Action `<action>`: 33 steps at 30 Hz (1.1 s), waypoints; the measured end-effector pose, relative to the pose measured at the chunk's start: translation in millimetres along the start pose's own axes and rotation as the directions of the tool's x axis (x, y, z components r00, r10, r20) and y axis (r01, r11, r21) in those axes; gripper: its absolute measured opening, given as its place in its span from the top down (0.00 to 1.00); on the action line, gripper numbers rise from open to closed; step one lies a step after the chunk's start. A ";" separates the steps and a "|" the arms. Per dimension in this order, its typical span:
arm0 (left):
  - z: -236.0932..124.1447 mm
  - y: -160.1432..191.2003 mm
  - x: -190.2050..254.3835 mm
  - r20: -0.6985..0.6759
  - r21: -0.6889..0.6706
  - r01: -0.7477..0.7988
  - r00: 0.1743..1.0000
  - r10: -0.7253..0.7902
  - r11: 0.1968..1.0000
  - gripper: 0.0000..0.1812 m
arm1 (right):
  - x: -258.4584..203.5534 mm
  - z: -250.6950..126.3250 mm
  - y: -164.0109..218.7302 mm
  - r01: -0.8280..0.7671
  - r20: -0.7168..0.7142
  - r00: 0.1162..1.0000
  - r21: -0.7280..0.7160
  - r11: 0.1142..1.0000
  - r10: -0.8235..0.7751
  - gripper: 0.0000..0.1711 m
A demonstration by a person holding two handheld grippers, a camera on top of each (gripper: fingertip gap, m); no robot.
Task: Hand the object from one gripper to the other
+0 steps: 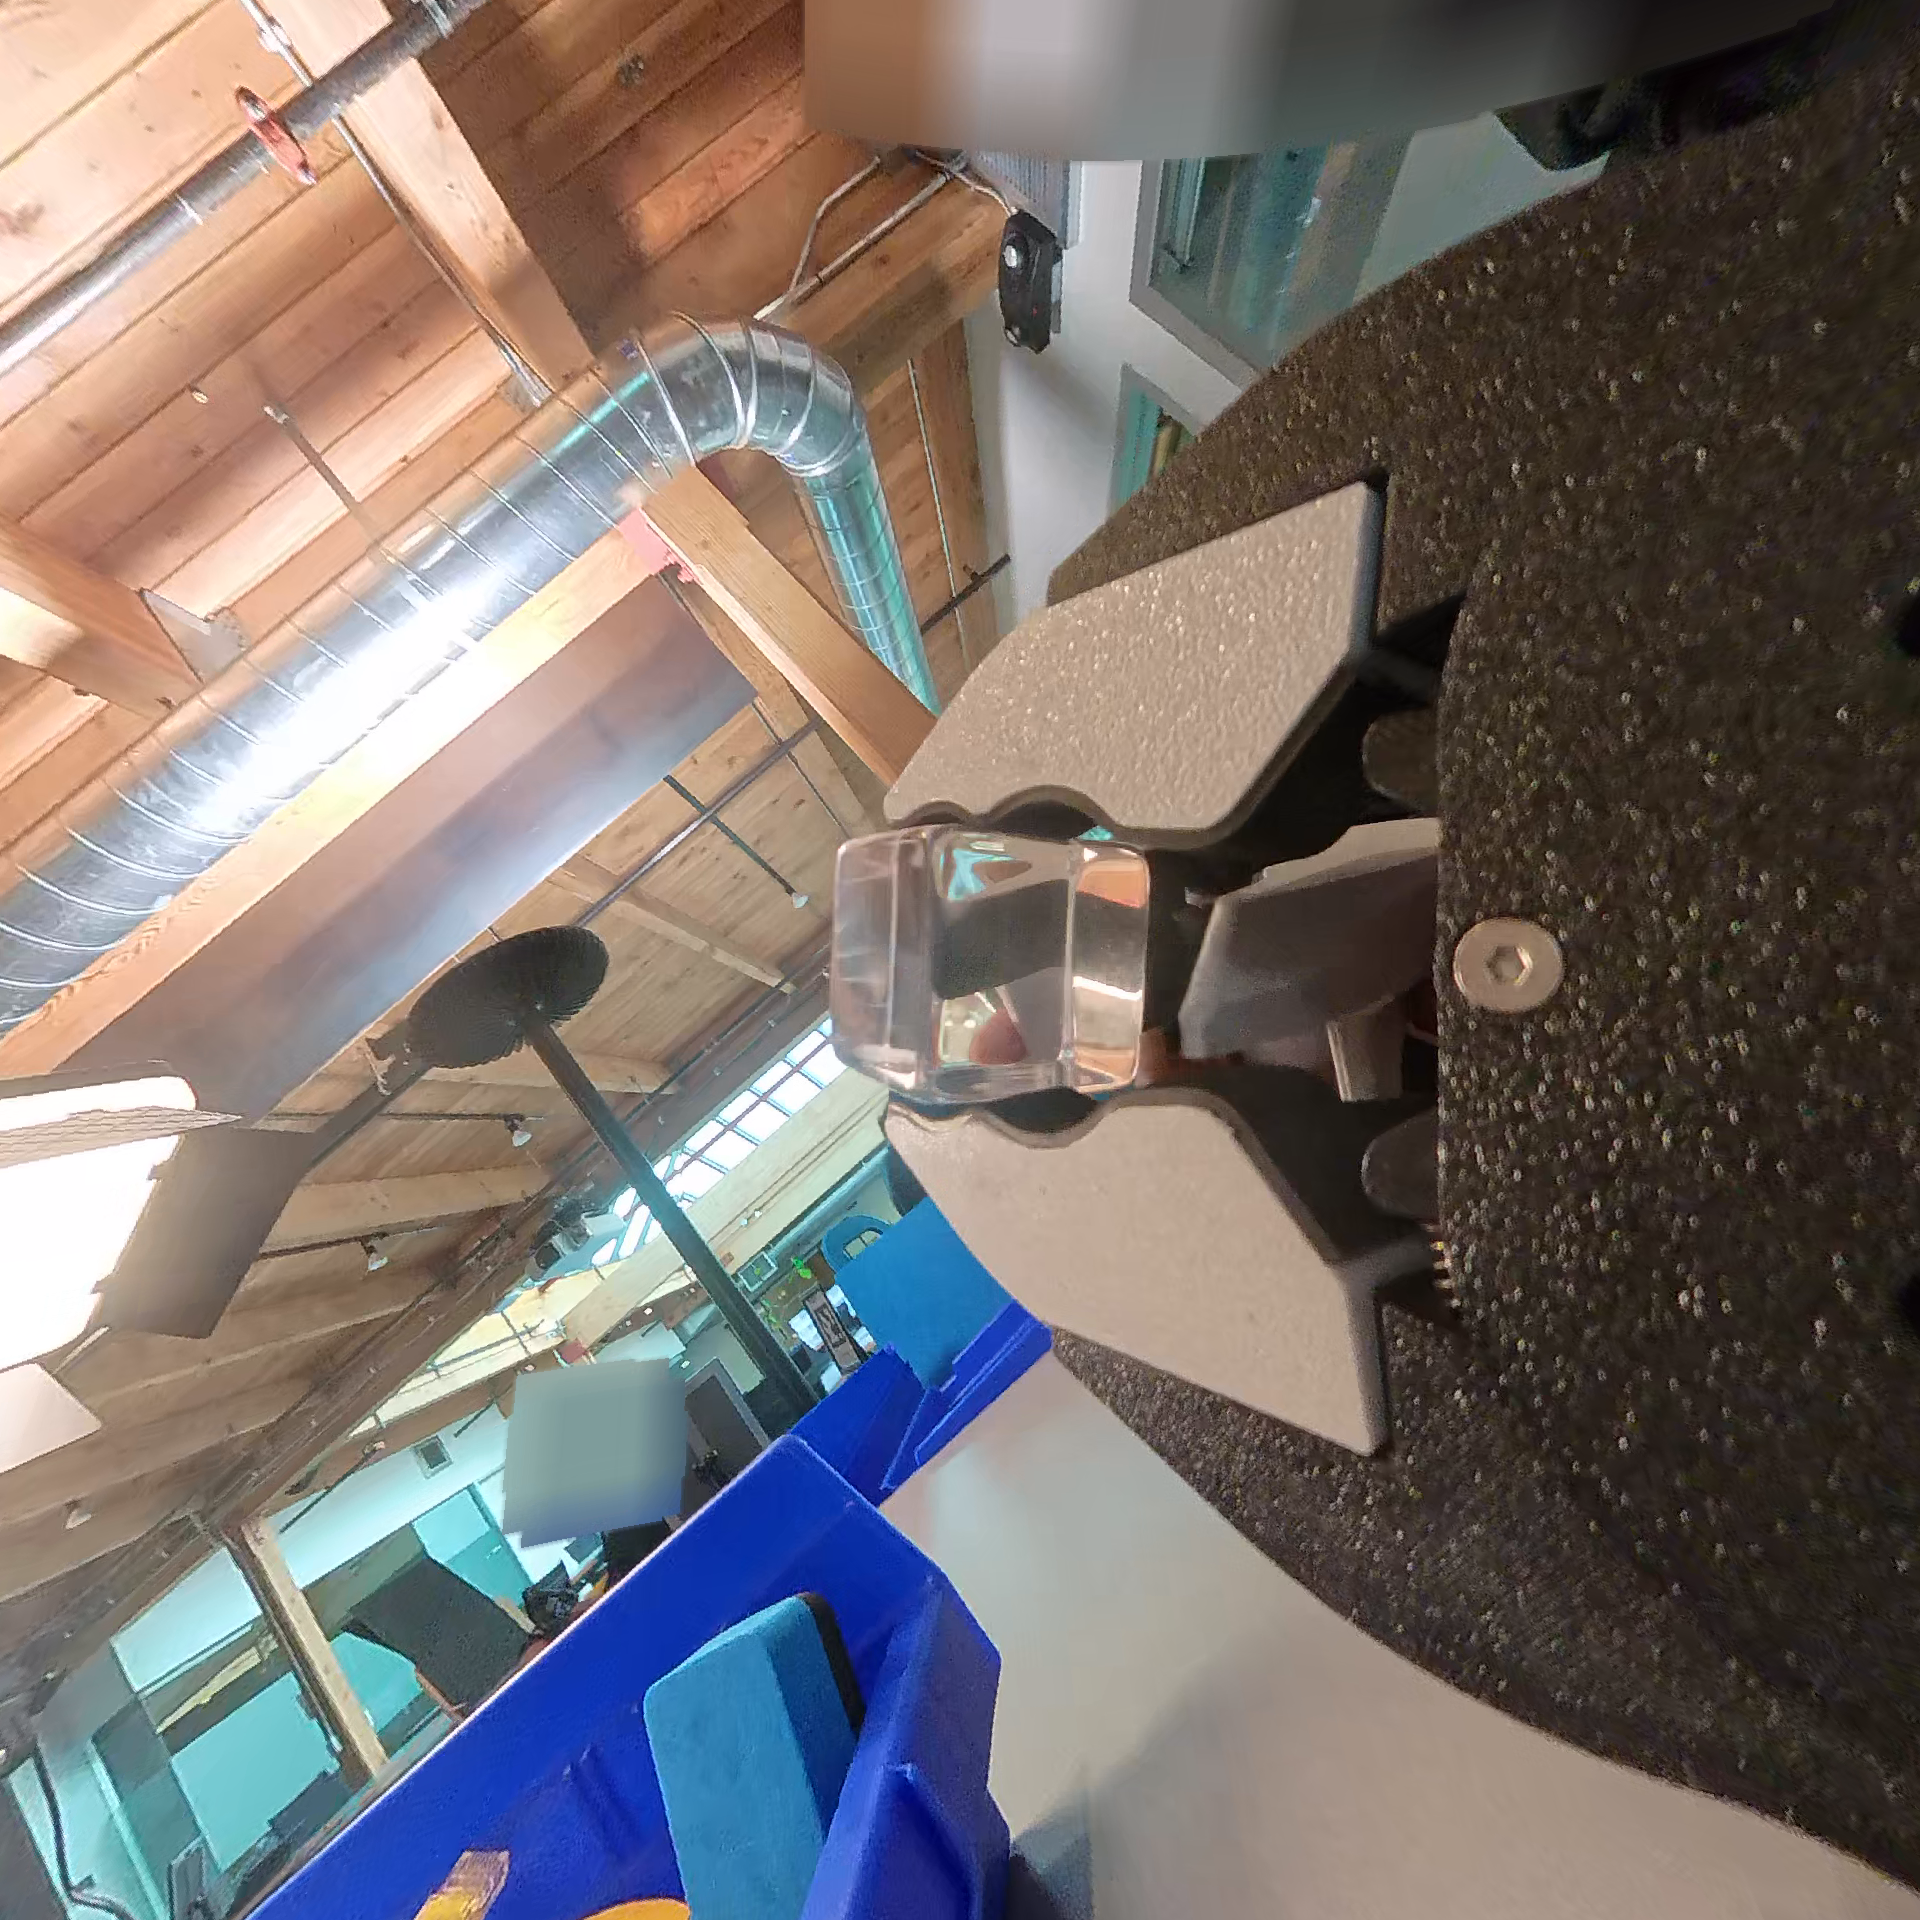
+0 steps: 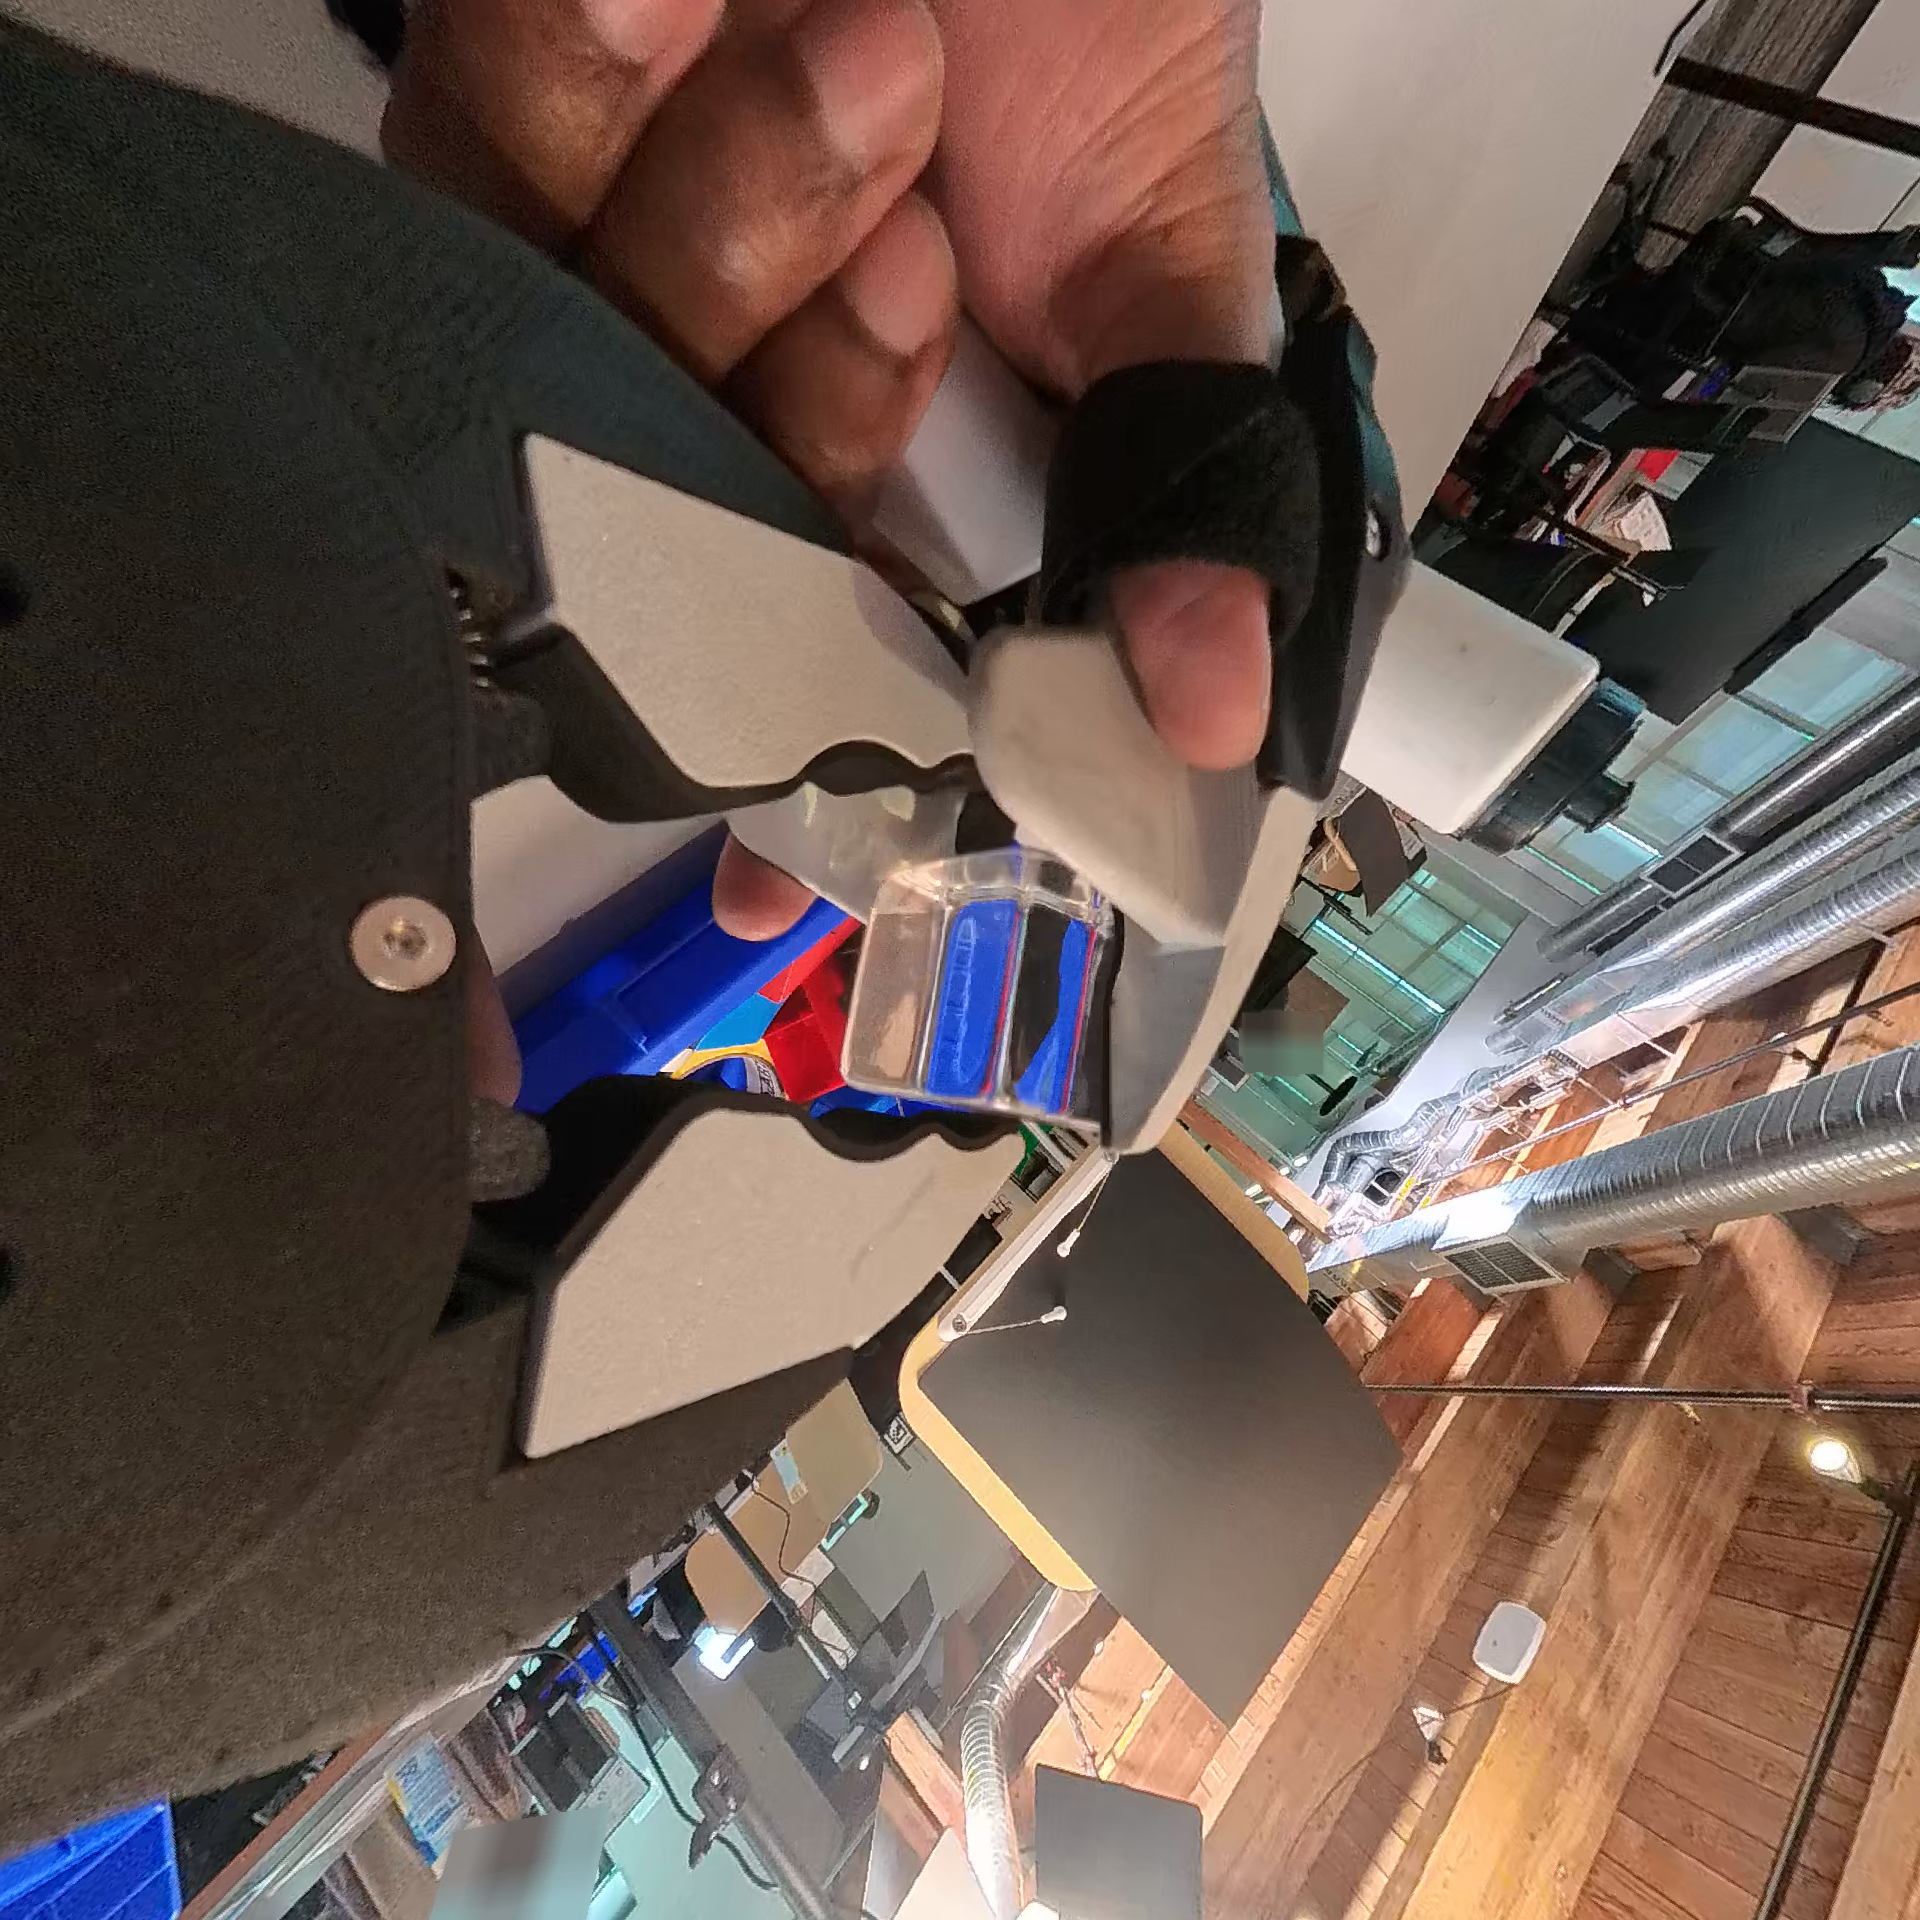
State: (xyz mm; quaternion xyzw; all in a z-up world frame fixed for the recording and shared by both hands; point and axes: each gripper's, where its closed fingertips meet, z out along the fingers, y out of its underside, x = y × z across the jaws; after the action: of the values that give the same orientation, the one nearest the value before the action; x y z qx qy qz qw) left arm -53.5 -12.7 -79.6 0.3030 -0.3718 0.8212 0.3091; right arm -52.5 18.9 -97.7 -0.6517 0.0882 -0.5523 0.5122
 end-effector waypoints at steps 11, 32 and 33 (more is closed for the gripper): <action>2.9 23.9 0.2 0.021 -0.230 -0.036 0.999 0.042 0.973 0.75 | 9.8 -11.4 2.2 0.049 0.094 0.994 0.053 0.997 -0.054 0.73; -32.2 18.5 -30.9 0.097 -0.788 -0.575 0.240 0.966 0.222 0.65 | -3.3 -7.5 30.9 0.254 0.165 0.959 -0.153 0.955 -0.228 0.73; -33.3 18.9 -34.6 0.102 -0.798 -0.564 0.224 0.969 0.215 0.67 | -7.3 -7.7 29.4 0.282 0.171 0.951 -0.145 0.948 -0.257 0.73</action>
State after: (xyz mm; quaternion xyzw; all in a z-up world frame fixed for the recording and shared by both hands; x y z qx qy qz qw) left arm -54.6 -5.9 -130.7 0.1749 -0.7898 0.5365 -0.2404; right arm -48.2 6.0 -125.9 -0.7380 0.0056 -0.5574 0.3803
